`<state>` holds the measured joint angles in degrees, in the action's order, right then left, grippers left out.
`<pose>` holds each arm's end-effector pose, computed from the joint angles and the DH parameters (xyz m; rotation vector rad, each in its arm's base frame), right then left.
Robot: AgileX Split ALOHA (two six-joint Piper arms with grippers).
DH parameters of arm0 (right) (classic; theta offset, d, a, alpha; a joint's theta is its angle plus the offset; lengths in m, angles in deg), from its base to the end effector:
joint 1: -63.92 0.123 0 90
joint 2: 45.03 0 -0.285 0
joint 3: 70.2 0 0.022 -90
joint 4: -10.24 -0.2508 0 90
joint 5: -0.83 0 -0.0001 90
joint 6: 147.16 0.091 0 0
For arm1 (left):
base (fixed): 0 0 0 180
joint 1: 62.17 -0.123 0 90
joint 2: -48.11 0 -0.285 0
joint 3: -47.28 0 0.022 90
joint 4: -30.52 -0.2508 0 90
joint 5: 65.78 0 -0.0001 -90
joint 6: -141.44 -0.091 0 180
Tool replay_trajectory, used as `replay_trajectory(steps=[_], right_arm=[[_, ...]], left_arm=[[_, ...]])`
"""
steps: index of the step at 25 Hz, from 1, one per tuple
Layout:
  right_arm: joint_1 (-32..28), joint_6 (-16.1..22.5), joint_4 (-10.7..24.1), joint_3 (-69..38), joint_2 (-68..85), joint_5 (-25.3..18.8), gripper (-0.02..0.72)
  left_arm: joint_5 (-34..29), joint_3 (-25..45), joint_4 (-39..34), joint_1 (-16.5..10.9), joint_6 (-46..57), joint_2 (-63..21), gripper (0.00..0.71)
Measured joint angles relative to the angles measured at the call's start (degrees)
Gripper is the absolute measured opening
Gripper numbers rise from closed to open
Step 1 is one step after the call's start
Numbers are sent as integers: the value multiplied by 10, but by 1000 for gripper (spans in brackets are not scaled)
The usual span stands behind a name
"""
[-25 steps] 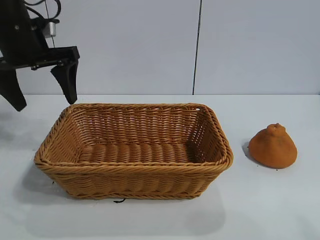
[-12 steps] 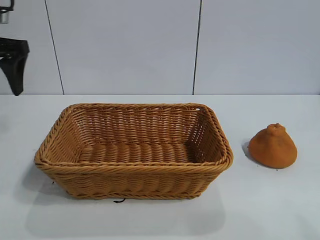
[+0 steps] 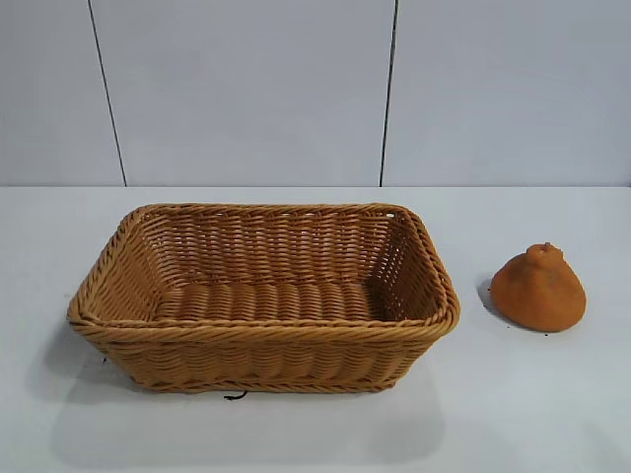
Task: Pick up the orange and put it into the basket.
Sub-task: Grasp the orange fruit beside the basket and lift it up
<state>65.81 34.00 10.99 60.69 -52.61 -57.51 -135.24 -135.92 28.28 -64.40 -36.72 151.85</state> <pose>-0.0026 -0.0011 0.2781 -0.0126 2.0076 0.0184 0.3336 0.0163 0.2860 -0.0898 2.9653 0.0570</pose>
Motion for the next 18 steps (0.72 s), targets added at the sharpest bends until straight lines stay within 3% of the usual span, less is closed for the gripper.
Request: replay_trajectory(steps=[11,18], right_arm=[[0,0,0,0,0,0,694],[0,0,0,0,0,-1,694]], left_arm=[[0,286,0,0,6,-326,694],[61,426,1,0,7,-550,694]])
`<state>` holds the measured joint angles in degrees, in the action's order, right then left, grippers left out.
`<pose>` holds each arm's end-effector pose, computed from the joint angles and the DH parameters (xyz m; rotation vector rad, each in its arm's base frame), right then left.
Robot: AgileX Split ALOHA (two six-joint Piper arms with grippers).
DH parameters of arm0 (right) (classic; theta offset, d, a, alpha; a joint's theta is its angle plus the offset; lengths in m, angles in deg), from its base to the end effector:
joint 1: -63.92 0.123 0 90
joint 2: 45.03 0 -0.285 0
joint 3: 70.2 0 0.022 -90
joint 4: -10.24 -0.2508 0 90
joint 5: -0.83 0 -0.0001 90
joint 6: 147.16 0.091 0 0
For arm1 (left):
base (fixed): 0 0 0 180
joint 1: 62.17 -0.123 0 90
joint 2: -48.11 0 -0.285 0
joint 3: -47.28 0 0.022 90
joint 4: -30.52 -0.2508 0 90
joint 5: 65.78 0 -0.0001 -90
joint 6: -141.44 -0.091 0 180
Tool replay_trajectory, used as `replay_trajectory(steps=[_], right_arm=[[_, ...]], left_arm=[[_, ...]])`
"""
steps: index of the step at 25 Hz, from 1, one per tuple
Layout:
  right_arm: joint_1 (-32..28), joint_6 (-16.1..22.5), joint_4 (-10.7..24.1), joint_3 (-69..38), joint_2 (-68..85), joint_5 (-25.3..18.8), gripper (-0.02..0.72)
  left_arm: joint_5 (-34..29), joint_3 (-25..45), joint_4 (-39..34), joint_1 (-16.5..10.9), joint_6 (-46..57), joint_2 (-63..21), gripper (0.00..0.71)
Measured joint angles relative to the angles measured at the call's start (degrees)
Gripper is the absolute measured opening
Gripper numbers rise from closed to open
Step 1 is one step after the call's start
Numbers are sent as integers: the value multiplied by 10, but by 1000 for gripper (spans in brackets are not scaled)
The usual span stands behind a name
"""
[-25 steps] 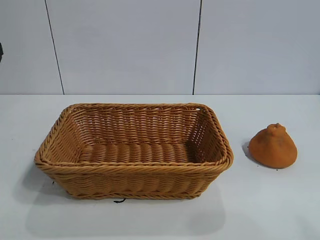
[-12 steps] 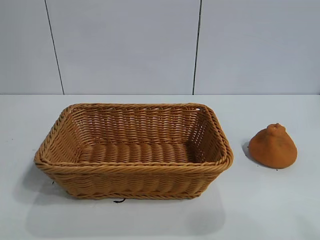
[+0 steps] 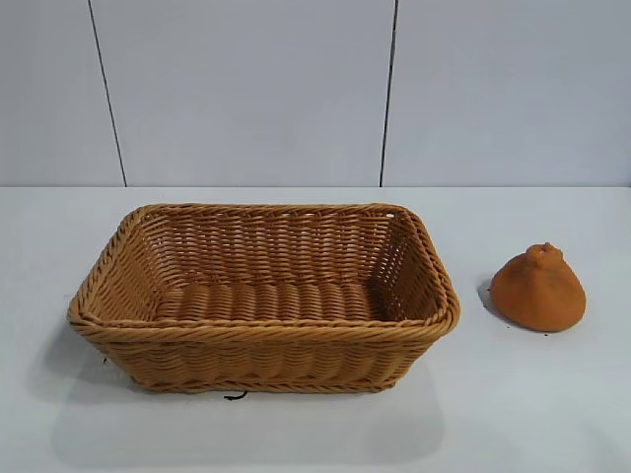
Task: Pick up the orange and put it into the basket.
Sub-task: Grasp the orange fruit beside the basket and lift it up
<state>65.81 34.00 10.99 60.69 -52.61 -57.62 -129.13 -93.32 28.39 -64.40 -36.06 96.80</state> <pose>-0.0026 -0.0011 0.2780 -0.0126 2.0095 0.0184 0.1050 0.0071 0.2875 -0.0982 2.6409 0.0479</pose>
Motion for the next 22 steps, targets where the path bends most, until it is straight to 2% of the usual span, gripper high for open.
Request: replay_trajectory(steps=[6,14,18,22], right_arm=[[0,0,0,0,0,0,694],[0,0,-4,0,0,2,694],[0,0,-4,14,-17,4,694],[0,0,-4,52,-110,4,694]], left_arm=[[9,85,5,0,0,-175,694],[21,90,21,0,0,-346,694],[21,90,27,0,0,-405,694],[21,90,28,0,0,-412,694]])
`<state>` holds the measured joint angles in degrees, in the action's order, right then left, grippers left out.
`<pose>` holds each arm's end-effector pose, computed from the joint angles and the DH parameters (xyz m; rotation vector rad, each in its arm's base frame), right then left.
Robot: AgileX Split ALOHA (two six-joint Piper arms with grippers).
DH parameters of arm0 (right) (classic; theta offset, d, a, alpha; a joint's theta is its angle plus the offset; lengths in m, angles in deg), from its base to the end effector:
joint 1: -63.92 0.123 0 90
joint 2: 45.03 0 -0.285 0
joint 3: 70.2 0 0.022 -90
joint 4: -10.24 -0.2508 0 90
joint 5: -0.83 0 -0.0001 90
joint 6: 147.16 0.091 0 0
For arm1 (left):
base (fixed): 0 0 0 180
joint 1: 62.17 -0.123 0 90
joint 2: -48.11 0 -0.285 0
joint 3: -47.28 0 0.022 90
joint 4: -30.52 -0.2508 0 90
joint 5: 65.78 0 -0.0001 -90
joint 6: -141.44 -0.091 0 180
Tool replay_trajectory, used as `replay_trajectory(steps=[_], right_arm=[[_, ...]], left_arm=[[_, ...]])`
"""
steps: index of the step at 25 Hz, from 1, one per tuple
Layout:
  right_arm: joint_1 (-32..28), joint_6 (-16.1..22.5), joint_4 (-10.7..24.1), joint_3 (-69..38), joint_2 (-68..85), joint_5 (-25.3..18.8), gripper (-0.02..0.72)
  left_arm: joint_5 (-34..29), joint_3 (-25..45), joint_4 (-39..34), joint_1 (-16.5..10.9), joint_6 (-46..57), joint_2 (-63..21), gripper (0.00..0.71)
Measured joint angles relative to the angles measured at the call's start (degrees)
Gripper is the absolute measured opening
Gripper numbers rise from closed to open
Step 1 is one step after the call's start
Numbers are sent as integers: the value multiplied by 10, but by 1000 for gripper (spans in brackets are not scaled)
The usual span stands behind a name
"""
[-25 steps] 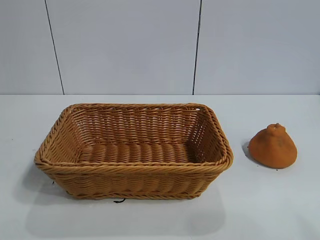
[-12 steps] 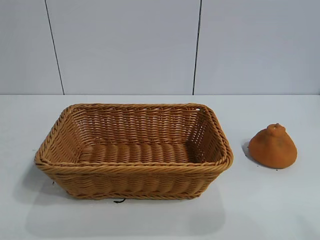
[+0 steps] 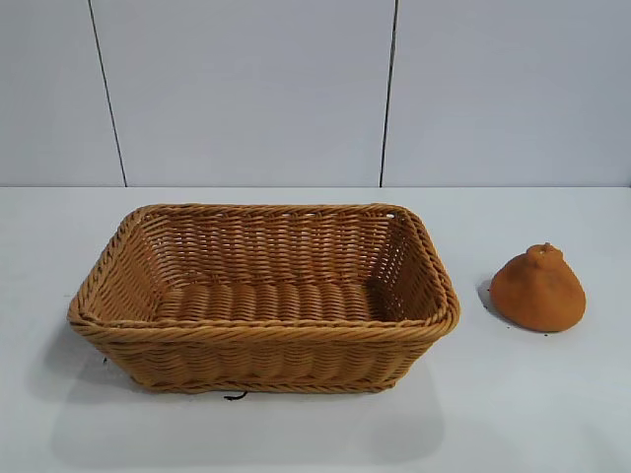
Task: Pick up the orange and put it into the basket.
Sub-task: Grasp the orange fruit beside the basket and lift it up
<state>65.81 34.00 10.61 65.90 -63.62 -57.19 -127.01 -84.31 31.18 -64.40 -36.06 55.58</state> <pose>0.0205 0.0002 0.3029 -0.0137 2.1033 0.0242 -0.0063 -0.0012 0.2774 -0.0837 2.0422 -0.0167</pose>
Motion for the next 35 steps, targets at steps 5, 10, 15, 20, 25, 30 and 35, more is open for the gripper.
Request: replay_trajectory(steps=[5,10,15,20,25,30,35], right_arm=[[0,0,-1,71,-158,1,694],[0,0,-1,153,-323,2,694],[0,0,-4,239,-470,5,694],[0,2,-4,312,-600,6,694],[0,2,-4,384,-725,6,694],[0,2,-4,437,-837,5,694],[0,-1,-21,460,-932,14,694]], left_arm=[[0,0,0,0,0,0,694],[0,0,0,0,0,0,695],[0,0,0,0,0,0,695],[0,0,0,0,0,0,696],[0,0,0,0,0,0,696],[0,0,0,0,0,0,696],[0,0,0,0,0,0,696]])
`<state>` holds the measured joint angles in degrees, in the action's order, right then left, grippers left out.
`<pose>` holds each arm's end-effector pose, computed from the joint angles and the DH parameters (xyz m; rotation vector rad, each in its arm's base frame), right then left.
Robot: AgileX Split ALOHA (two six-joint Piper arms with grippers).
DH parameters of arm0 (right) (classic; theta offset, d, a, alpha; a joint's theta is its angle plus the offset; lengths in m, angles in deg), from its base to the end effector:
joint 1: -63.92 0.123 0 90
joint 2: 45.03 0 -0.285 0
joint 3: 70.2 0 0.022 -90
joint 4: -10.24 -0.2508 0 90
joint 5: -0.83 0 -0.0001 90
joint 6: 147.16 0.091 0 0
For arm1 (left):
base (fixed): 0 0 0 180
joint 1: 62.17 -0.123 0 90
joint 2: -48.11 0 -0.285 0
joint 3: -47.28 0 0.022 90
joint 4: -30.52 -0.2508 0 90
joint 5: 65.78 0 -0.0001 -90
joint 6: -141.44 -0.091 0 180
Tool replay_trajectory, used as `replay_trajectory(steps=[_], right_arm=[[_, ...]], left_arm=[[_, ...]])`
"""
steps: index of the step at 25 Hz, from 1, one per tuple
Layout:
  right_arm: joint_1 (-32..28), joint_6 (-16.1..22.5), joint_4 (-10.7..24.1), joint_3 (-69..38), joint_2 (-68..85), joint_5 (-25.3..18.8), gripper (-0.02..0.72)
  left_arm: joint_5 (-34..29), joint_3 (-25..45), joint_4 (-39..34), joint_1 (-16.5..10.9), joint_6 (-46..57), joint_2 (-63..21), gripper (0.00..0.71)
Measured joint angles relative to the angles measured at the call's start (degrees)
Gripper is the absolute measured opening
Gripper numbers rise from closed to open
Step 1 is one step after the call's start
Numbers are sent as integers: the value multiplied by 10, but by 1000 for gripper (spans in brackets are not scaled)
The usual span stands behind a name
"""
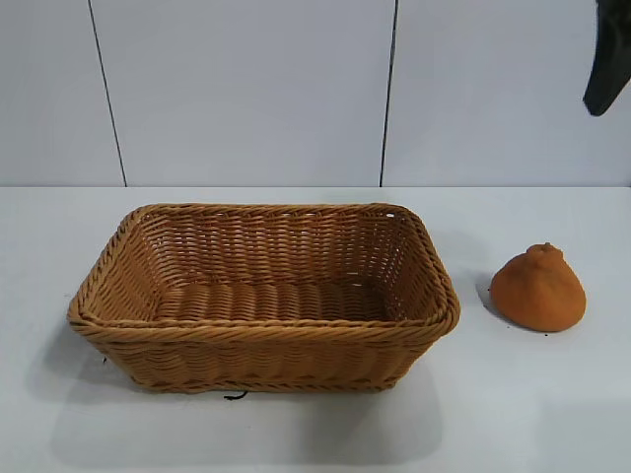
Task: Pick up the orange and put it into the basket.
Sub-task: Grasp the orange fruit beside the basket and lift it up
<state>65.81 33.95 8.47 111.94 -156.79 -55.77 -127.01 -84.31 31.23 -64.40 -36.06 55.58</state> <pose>0.3706 0.0146 0.2358 0.0004 2.9015 0.0496 -0.0063 -0.0012 0.2774 -0.0837 2.0422 -0.0178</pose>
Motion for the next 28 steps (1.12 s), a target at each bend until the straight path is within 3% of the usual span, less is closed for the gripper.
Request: replay_trajectory(steps=[6,19,23,28], right_arm=[[0,-14,-33,3,-87,36,694],[0,1,-36,3,-173,83,680],[0,2,-36,3,-179,81,541],[0,0,-35,5,-178,64,181]], left_arm=[[0,0,0,0,0,0,696],[0,0,0,0,0,0,696],[0,0,0,0,0,0,696],[0,0,0,0,0,0,696]])
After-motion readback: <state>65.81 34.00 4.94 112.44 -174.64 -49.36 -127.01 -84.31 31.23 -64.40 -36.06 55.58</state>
